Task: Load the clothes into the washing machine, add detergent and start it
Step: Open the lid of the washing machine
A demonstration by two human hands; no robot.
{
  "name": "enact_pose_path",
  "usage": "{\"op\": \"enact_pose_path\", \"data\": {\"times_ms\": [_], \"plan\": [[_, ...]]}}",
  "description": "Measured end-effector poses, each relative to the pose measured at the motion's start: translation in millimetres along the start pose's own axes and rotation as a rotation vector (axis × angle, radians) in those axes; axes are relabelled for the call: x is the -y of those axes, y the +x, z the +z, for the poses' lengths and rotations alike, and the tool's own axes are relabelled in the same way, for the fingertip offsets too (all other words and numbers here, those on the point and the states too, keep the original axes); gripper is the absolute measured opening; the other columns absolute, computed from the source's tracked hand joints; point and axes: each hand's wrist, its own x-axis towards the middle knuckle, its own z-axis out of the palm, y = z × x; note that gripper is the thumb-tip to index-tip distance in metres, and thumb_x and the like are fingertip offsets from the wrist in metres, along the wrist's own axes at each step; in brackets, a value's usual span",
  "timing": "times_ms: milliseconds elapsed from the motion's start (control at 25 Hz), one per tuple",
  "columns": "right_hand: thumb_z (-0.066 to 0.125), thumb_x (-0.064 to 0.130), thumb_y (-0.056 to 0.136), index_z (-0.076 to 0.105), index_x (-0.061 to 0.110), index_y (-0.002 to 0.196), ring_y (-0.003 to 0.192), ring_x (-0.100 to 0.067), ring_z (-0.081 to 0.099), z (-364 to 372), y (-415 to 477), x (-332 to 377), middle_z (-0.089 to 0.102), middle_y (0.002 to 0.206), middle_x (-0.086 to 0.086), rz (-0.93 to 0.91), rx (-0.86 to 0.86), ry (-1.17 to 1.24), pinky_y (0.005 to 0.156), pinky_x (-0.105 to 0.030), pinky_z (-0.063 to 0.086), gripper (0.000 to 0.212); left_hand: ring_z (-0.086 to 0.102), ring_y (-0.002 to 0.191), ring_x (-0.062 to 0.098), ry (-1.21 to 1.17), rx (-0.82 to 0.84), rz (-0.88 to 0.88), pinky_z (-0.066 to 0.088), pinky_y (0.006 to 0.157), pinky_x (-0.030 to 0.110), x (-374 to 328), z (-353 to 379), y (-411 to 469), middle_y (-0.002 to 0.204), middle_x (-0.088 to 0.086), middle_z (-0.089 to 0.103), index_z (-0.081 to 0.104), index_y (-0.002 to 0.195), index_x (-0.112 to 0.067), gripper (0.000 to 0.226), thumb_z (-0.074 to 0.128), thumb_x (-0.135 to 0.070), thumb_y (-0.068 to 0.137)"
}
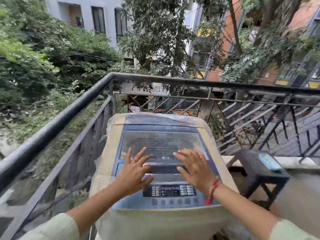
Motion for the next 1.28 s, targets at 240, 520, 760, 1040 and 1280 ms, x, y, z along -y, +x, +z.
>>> {"op": "enact_pose_path", "data": {"times_ms": [240,520,760,1040,1280], "plan": [[0.042,0.037,0.095,0.04,0.024,0.14,0.116,-0.014,0.054,18,-26,3,0.057,0.123,0.006,-0.019,0.465,-0.182,0.112,-0.043,0.027,0.047,0.049,0.129,0.029,0.089,0.006,0.092,0.028,0.098,0.066,-4,33,-12,0.119,-0.003,0.064,0.065,0.078,-0.031,0.036,0.041,-0.058,0.082],[0.026,0.043,0.099,0.012,0.026,0.149,0.139,-0.015,0.029,29,-20,1,0.023,0.155,0.003,0.116,0.72,-0.064,0.117,-0.045,0.01,0.055,0.016,0.146,0.027,-0.069,0.224,-0.027,0.009,0.114,0.058,-3,45,-8,0.144,0.001,0.043,0.059,0.116,-0.02,0.069,0.028,-0.071,0.081],[0.035,0.049,0.095,0.05,0.019,0.114,0.115,-0.025,0.05,33,0,5,0.058,0.117,-0.006,0.338,0.81,0.047,0.105,-0.047,0.026,0.038,-0.004,0.148,0.02,-0.087,0.328,-0.149,-0.007,0.112,0.06,-6,48,3,0.148,-0.004,0.029,0.053,0.1,-0.019,0.07,0.027,-0.08,0.078],[0.033,0.068,0.085,0.042,0.028,0.093,0.091,-0.015,0.054,5,33,-18,0.058,0.094,0.008,0.242,0.343,-0.042,0.098,-0.041,0.027,0.042,0.024,0.143,0.025,0.139,0.012,-0.209,-0.008,0.106,0.068,6,0,48,0.138,0.003,0.043,0.06,0.107,-0.023,0.07,0.049,-0.08,0.068],[0.042,0.056,0.086,0.04,0.026,0.132,0.094,-0.021,0.054,9,73,-33,0.053,0.112,-0.001,0.142,-0.234,-0.407,0.093,-0.049,0.04,0.055,0.039,0.133,0.029,0.326,-0.504,0.093,0.016,0.104,0.071,44,-32,98,0.133,0.011,0.057,0.045,0.129,-0.017,0.089,0.048,-0.081,0.067]]}}
